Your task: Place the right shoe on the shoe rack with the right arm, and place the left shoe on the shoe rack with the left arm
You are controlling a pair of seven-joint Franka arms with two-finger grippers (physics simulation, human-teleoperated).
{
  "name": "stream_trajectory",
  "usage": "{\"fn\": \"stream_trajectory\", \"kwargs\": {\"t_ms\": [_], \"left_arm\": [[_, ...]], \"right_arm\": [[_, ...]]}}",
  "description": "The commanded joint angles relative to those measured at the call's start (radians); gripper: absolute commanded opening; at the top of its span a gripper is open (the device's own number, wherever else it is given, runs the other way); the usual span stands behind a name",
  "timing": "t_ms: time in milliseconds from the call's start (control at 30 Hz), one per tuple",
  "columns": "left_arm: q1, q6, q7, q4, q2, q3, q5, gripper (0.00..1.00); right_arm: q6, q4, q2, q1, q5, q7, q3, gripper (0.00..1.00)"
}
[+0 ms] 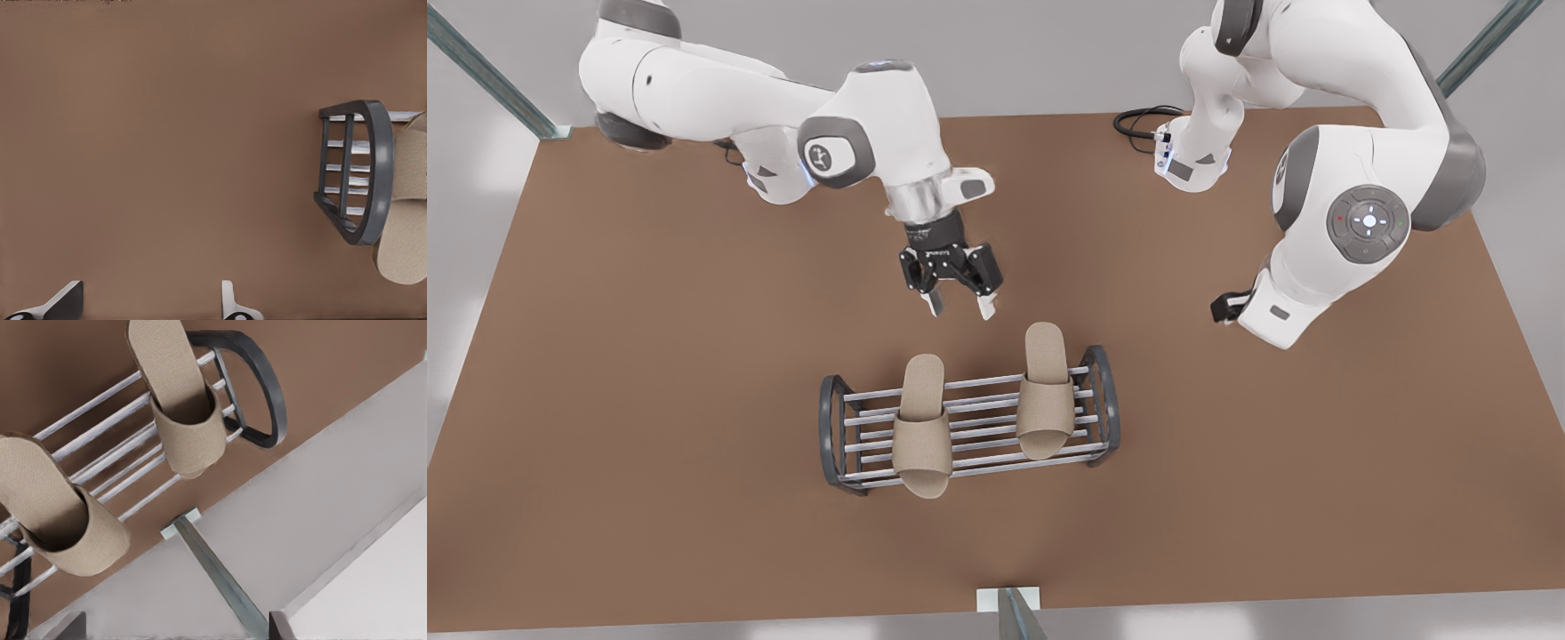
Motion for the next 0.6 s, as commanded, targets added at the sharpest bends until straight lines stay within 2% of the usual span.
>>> {"fn": "stream_trajectory", "kwargs": {"t_ms": [0,33,67,133,200,267,433,567], "left_arm": [[0.001,-0.005,0.292,0.0,-0.003,-0.002,0.001,1.0],[0.002,-0.005,0.292,0.0,-0.003,-0.002,0.001,1.0],[0.002,-0.005,0.292,-0.001,-0.003,-0.002,0.001,1.0],[0.002,-0.005,0.292,-0.001,-0.003,-0.003,0.001,1.0],[0.004,-0.003,0.293,-0.003,-0.003,-0.003,0.001,1.0],[0.005,-0.003,0.293,-0.003,-0.003,-0.008,0.001,1.0],[0.007,0.001,0.294,-0.026,-0.026,-0.015,0.001,1.0],[0.018,0.003,0.295,-0.026,-0.026,-0.023,0.001,1.0]], "right_arm": [[-0.297,0.138,-0.222,0.217,0.781,0.449,-0.551,1.0],[-0.224,0.126,-0.284,0.33,1.071,0.452,-0.947,1.0],[-0.238,0.048,-0.343,0.323,1.192,0.469,-1.095,1.0],[-0.363,0.044,-0.371,0.24,1.211,0.614,-1.112,1.0],[-0.524,0.076,-0.365,0.194,1.259,1.091,-1.116,1.0],[-0.583,0.083,-0.363,0.191,1.073,1.107,-1.107,1.0],[-0.58,0.07,-0.33,0.08,1.094,1.333,-1.115,1.0],[-0.638,0.075,-0.327,0.059,1.068,1.265,-1.116,1.0]]}}
